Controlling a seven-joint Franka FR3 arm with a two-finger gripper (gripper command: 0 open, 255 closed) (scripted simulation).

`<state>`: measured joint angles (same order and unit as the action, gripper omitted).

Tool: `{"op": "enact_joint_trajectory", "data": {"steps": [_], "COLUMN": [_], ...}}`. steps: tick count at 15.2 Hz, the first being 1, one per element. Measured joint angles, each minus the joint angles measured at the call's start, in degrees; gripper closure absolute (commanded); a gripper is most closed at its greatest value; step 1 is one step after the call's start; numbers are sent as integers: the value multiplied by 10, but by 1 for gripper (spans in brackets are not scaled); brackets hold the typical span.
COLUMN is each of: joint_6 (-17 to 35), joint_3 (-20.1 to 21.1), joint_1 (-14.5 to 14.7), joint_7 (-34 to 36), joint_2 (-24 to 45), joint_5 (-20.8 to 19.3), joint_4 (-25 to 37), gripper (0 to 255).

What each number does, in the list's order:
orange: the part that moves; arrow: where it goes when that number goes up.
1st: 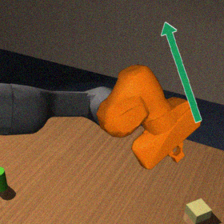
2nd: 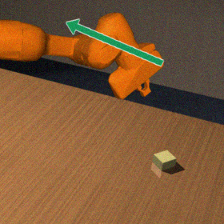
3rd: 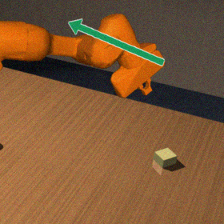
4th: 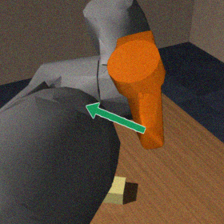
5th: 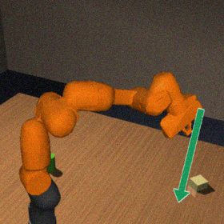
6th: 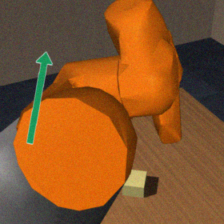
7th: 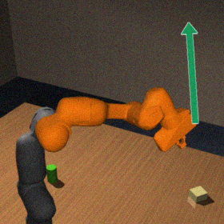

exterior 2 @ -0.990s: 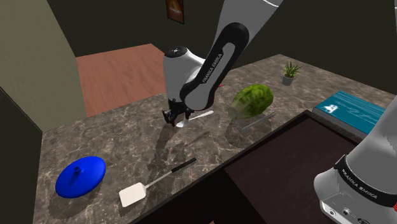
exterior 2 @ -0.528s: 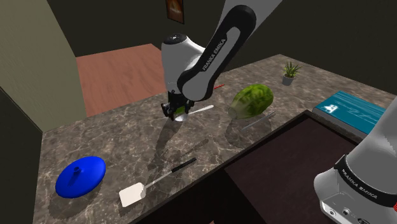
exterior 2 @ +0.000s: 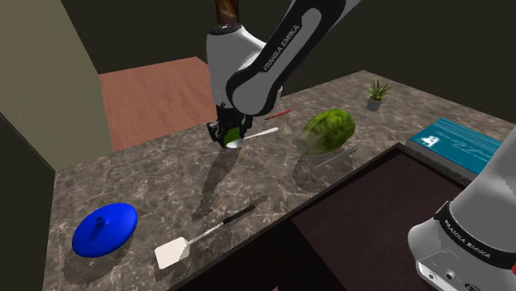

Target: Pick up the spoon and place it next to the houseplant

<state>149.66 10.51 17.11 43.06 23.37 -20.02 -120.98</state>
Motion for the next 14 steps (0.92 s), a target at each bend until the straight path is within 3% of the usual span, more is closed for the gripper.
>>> {"op": "enact_joint_trajectory", "data": {"steps": [14], "joint_6": [-85], "joint_3": [25], "joint_1": [-17], "joint_7": [-43], "joint_2": [-78], "joint_5": [49], "joint_4": [11], "gripper": [255]}}
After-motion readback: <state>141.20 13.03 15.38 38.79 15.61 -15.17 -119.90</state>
